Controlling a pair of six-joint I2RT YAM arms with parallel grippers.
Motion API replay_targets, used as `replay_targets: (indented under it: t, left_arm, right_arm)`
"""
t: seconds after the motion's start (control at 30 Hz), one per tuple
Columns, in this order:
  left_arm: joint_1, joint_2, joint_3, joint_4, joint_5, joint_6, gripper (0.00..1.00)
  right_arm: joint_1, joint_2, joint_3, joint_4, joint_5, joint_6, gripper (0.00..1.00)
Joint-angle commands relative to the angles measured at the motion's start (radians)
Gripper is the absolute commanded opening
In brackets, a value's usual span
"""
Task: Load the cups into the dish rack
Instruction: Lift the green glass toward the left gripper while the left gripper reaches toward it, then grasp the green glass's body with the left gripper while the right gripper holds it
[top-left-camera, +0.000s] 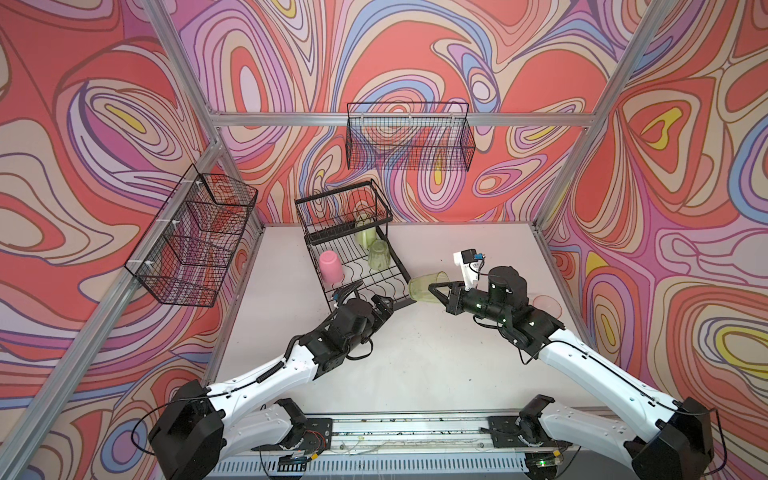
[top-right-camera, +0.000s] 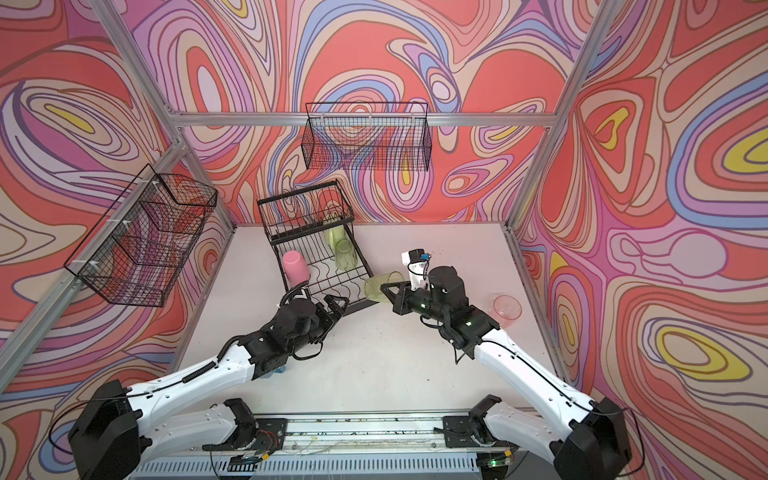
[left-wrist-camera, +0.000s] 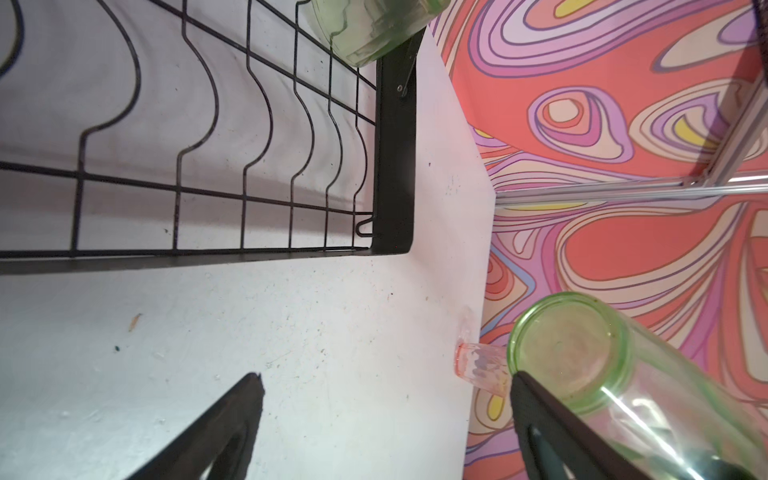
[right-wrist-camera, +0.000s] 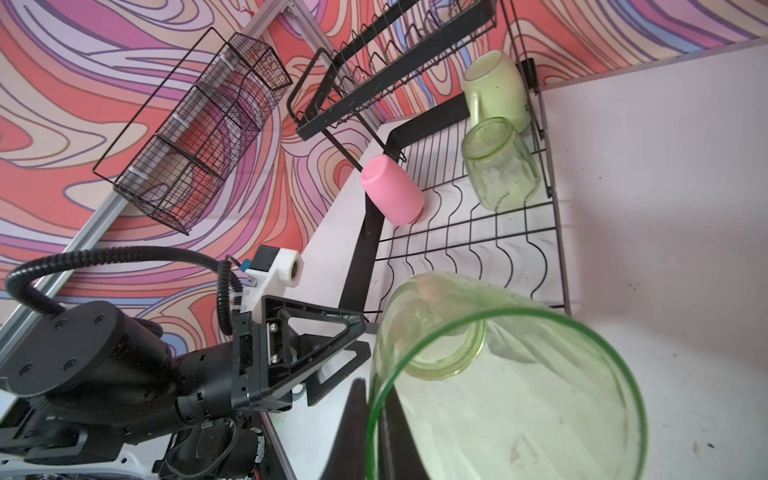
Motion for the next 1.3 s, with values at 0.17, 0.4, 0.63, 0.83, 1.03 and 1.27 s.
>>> replay_targets:
  t: [0.17,0.4,0.63,0.83,1.03,1.27]
  left_arm:
    - [-0.004,0.003,0.006,0.123,0.001,-0.263,0.93]
    - [-0.003,0.052,-0.003,0.247,0.009,-0.381,0.93]
    - [-0.003,0.131,0.007,0.391,0.036,-0.467,0.93]
    - [-0.010,0.202,0.023,0.491,0.056,-0.519,0.92]
    - [-0.023,0.226,0.041,0.527,0.042,-0.538,0.91]
    - [-0.025,0.238,0.046,0.576,0.031,-0.555,0.89]
  right_arm:
    - [0.015,0.029,-0.036,0.168,-0.063,0.048,0.00]
    - [0.017,0.047,-0.058,0.225,-0.086,0.069,0.00]
    - [0.018,0.054,-0.066,0.247,-0.093,0.076,0.00]
    - [0.019,0.065,-0.074,0.274,-0.102,0.086,0.00]
    - [0.019,0.076,-0.082,0.290,-0.105,0.089,0.00]
    - [0.019,0.095,-0.084,0.316,-0.109,0.104,0.00]
